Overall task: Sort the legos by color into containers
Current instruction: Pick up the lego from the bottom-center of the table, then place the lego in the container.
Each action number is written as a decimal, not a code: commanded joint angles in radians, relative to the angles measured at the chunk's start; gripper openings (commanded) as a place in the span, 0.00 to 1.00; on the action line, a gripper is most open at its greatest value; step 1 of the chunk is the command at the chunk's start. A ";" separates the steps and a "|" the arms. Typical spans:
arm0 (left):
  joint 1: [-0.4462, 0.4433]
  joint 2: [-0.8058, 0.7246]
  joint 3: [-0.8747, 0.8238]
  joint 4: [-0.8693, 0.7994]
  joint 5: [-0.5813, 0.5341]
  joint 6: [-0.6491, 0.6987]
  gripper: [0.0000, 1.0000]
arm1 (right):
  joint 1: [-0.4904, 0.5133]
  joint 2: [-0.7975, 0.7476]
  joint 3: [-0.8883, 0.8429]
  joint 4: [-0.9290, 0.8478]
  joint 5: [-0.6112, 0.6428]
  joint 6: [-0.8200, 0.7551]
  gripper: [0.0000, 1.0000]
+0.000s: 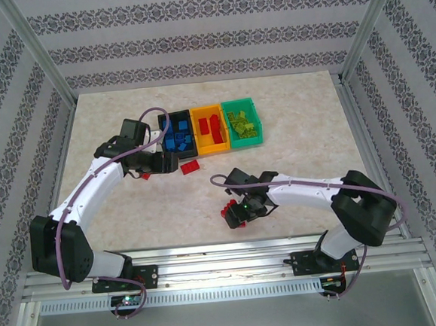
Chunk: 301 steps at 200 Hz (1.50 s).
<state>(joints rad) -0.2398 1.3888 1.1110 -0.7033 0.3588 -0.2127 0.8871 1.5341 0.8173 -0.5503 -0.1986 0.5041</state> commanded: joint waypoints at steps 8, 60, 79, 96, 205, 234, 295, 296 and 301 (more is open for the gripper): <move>0.013 0.003 0.016 -0.022 0.006 0.009 0.71 | 0.013 0.020 0.019 0.001 0.039 0.000 0.55; 0.012 0.013 0.019 -0.020 0.016 0.011 0.71 | -0.036 -0.034 0.040 -0.059 0.081 -0.060 0.33; 0.012 0.011 0.015 -0.018 0.014 0.009 0.71 | -0.087 -0.035 0.074 -0.089 0.072 -0.103 0.29; 0.013 0.016 0.019 -0.021 0.015 0.010 0.71 | -0.133 -0.048 0.116 -0.099 0.074 -0.144 0.28; 0.013 0.037 0.020 -0.024 0.011 0.013 0.71 | -0.327 0.446 0.824 -0.056 -0.066 -0.234 0.31; 0.012 0.042 0.021 -0.025 0.016 0.014 0.71 | -0.342 0.597 1.036 -0.111 -0.095 -0.242 0.32; 0.012 0.043 0.020 -0.025 0.016 0.015 0.71 | -0.373 0.764 1.206 -0.160 -0.102 -0.249 0.35; 0.011 0.043 0.020 -0.025 0.016 0.015 0.71 | -0.373 0.765 1.207 -0.161 -0.103 -0.250 0.35; 0.013 0.044 0.019 -0.024 0.017 0.015 0.71 | -0.374 0.770 1.209 -0.165 -0.105 -0.252 0.37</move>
<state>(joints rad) -0.2398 1.4223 1.1110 -0.7036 0.3656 -0.2123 0.5255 2.2623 1.9915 -0.6640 -0.2840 0.2760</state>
